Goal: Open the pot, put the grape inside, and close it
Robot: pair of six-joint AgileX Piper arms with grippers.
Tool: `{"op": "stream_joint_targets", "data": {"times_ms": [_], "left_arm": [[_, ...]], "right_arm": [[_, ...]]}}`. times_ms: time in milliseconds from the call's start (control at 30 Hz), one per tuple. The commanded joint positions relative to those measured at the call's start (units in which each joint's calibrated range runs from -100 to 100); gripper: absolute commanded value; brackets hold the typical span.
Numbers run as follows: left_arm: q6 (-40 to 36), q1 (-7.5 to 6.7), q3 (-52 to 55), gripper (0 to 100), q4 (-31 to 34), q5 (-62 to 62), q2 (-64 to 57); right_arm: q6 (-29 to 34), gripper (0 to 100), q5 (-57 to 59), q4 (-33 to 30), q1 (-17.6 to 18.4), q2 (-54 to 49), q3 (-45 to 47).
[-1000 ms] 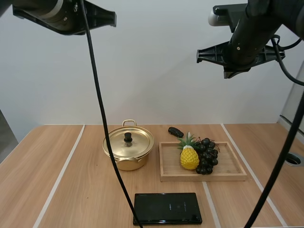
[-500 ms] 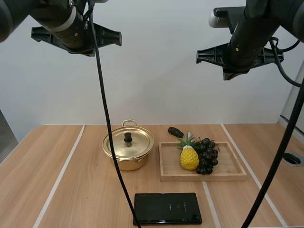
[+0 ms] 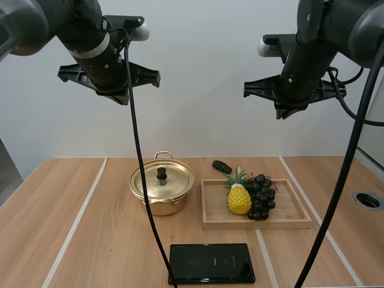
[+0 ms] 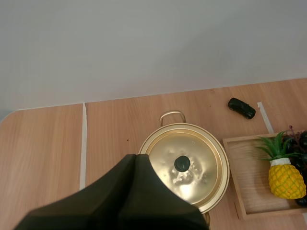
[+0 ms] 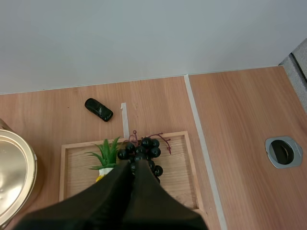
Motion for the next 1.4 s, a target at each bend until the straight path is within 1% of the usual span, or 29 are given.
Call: {"op": "stream_joint_targets", "data": {"times_ms": [0,67,200,233,267,300,333,367,433,467,500,533,600,967,1067,1167,1300,1367], "left_arm": [[0.2,-0.04,-0.4,0,-1.2,0.1,1.4],[0.2,-0.04,-0.4,0,-1.2,0.1,1.9],[0.2,-0.04,-0.4,0,-1.2,0.1,1.9],[0.2,-0.04,-0.4,0,-1.2,0.1,1.9],[0.2,-0.04,-0.4,1,-1.2,0.1,1.9],[0.2,-0.04,-0.4,6,-1.2,0.1,1.9],[0.2,-0.04,-0.4,12,-1.2,0.1,1.9],[0.2,-0.04,-0.4,23,-1.2,0.1,1.9],[0.2,-0.04,-0.4,51,-1.2,0.1,1.9],[0.2,-0.04,-0.4,72,-1.2,0.1,1.9],[0.9,-0.04,-0.4,95,-1.3,0.1,1.9],[1.9,-0.04,-0.4,100,-1.6,0.1,1.9],[3.9,-0.04,-0.4,100,-2.1,0.1,1.9],[5.2,-0.04,-0.4,100,-2.2,0.1,3.5],[7.4,-0.04,-0.4,100,-2.2,0.1,3.5],[7.7,-0.04,-0.4,100,-2.3,0.1,3.5],[9.4,-0.04,-0.4,100,-2.3,0.1,4.1],[10.3,-0.04,-0.4,100,-2.4,0.1,5.2]], "right_arm": [[0.0,8,0.0,0.1,-0.2,-0.4,1.5],[0.0,8,0.0,-0.1,-0.2,-0.4,3.1],[0.0,9,0.0,-3.7,-0.2,-0.4,6.0],[0.0,14,0.0,-5.0,-0.2,-0.4,7.0],[0.0,23,0.0,-6.5,-0.2,-0.4,8.2],[0.0,29,0.0,-7.3,-0.2,-0.4,9.0],[0.0,42,0.0,-8.2,-0.2,-0.4,10.0],[-0.1,57,0.0,-8.6,-0.2,-0.4,10.9],[-0.1,84,0.0,-8.6,-0.2,-0.4,12.1],[-0.1,95,0.0,-8.5,-0.2,-0.4,12.5],[-0.1,100,0.0,-8.5,-0.2,-0.4,12.6],[-0.1,100,0.0,-8.5,-0.2,-0.4,12.6],[-0.1,100,0.0,-8.5,-0.2,-0.4,12.6],[-0.1,100,-0.6,-8.5,-0.2,-0.5,12.6],[-0.1,100,-1.1,-8.5,-0.2,-0.5,12.6],[-0.1,100,-1.3,-8.5,-0.2,-0.5,12.6],[3.1,100,-0.9,-8.5,-0.2,-0.5,12.6],[3.6,100,-1.1,-8.4,-0.2,-0.5,12.6]]}}
